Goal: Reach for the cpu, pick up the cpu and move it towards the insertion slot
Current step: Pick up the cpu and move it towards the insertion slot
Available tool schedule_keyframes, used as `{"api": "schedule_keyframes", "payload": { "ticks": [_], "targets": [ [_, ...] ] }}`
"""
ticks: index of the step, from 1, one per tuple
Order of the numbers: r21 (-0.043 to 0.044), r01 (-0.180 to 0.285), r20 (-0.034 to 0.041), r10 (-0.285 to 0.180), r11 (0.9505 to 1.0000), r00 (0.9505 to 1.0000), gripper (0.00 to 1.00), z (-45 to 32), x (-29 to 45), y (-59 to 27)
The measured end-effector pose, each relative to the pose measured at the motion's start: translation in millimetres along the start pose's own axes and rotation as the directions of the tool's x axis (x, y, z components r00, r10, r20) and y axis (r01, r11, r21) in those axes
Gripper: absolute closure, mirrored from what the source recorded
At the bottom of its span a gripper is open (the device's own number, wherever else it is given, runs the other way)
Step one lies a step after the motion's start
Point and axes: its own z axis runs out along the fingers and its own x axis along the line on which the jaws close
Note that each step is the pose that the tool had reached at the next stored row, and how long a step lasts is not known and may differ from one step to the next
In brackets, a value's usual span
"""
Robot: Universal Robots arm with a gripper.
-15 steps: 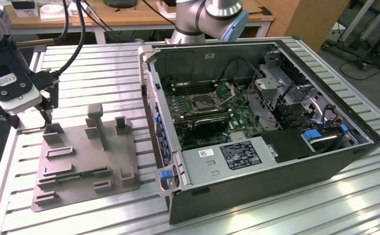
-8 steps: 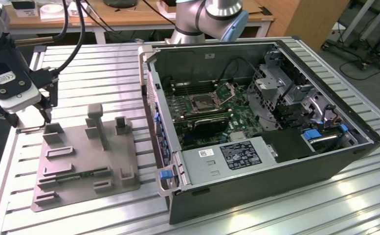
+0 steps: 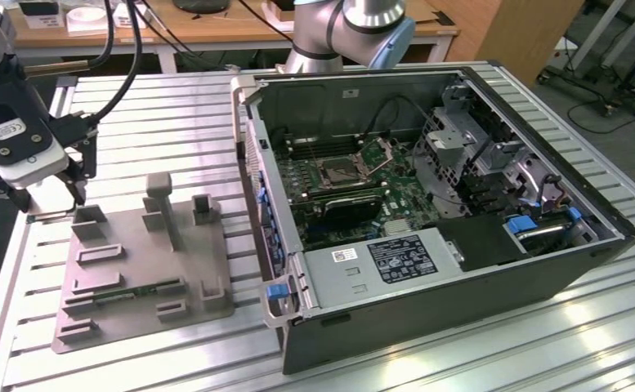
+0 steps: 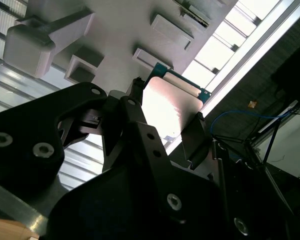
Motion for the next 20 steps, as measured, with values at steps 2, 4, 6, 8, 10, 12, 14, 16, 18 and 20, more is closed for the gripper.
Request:
{"api": "schedule_keyframes", "payload": {
  "ticks": [2, 4, 6, 8, 10, 12, 14, 16, 18, 20],
  "targets": [
    [0.0002, 0.0, -0.0001, 0.0, 1.0, 1.0, 0.45, 0.0, -0.1, 0.0],
    [0.0003, 0.0, -0.0003, 0.0, 1.0, 1.0, 0.45, -0.1, -1.4, -0.1],
    [0.0001, 0.0, 0.0, 0.0, 1.0, 1.0, 0.45, 0.2, -3.6, -0.1],
    [0.0001, 0.0, 0.0001, 0.0, 1.0, 1.0, 0.45, 0.2, -5.4, -0.2],
    [0.0001, 0.0, 0.0002, 0.0, 1.0, 1.0, 0.45, 0.2, -5.5, -0.2],
    [0.0003, 0.0, -0.0002, 0.0, 1.0, 1.0, 0.45, -1.6, -5.6, 0.0],
    [0.0002, 0.0, -0.0001, 0.0, 1.0, 1.0, 0.45, -4.6, -5.6, 0.3],
    [0.0001, 0.0, 0.0001, 0.0, 1.0, 1.0, 0.45, -7.5, -5.6, 0.6],
    [0.0002, 0.0, 0.0, 0.0, 1.0, 1.0, 0.45, -10.4, -5.6, 0.8],
    [0.0002, 0.0, 0.0, 0.0, 1.0, 1.0, 0.45, -12.7, -5.6, 1.1]
  ]
}}
